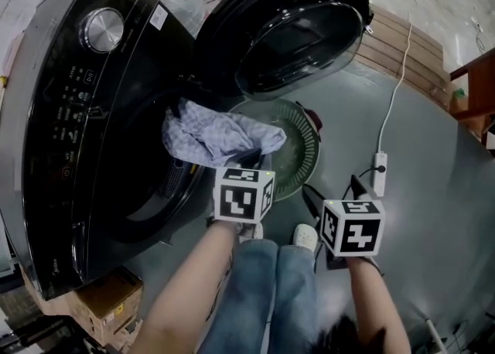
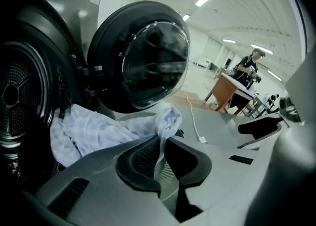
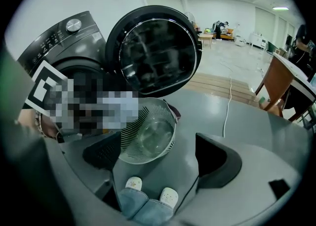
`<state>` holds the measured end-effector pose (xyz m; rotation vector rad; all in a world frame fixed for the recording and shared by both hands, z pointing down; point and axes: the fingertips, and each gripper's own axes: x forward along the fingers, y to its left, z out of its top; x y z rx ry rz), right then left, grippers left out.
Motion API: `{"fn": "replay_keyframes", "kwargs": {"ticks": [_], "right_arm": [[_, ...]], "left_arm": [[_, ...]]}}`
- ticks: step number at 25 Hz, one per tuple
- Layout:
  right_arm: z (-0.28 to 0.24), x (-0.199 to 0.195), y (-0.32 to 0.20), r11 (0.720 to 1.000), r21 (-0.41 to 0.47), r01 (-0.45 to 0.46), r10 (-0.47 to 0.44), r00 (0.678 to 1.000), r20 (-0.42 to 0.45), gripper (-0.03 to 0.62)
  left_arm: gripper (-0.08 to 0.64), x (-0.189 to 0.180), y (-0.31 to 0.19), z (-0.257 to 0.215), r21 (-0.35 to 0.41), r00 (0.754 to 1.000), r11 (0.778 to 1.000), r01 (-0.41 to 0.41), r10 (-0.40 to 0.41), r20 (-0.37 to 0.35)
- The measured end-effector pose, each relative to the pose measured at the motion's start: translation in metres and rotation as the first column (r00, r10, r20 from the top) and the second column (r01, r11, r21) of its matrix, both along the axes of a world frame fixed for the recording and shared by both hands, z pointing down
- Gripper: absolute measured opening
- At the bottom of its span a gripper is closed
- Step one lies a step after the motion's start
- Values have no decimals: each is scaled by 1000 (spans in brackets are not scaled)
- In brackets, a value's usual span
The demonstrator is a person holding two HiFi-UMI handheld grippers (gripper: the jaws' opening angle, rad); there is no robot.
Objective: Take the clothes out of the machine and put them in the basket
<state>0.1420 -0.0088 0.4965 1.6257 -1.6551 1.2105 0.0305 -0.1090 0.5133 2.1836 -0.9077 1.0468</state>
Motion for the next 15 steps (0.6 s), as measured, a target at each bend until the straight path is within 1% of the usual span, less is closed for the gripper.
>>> {"fn": "replay_keyframes", "kwargs": {"ticks": [1,2,3,4,7,9,15], "right_arm": [[3,1,1,1000,-4,-8,8,1000,2,471],[5,2,2,1000,-7,-16,17,1000,4,471],[7,3,4,1000,-10,-23,23,1000,7,471],[9,3,5,1000,-12,-27,27,1000,9,472],[13,3,7,999,-20,-28,28,1000,7,471],[16,1,9,999,-24,-30,30,999,9,471],[26,-9,9,999,-34,-31,31,999,13,471]], "left_arm": [[25,1,1,5,3,1000,1000,-12,12,11],[93,3,3,10,3,1000,1000,-25,25,19],[238,4,5,15,-3,999,999,-35,36,23],[352,6,7,20,-12,999,999,-42,42,26],[385,4,11,30,-17,997,998,-57,58,49],[391,0,14,34,-18,996,998,-63,64,65],[408,-33,1,44,24,992,999,-36,32,121]]}}
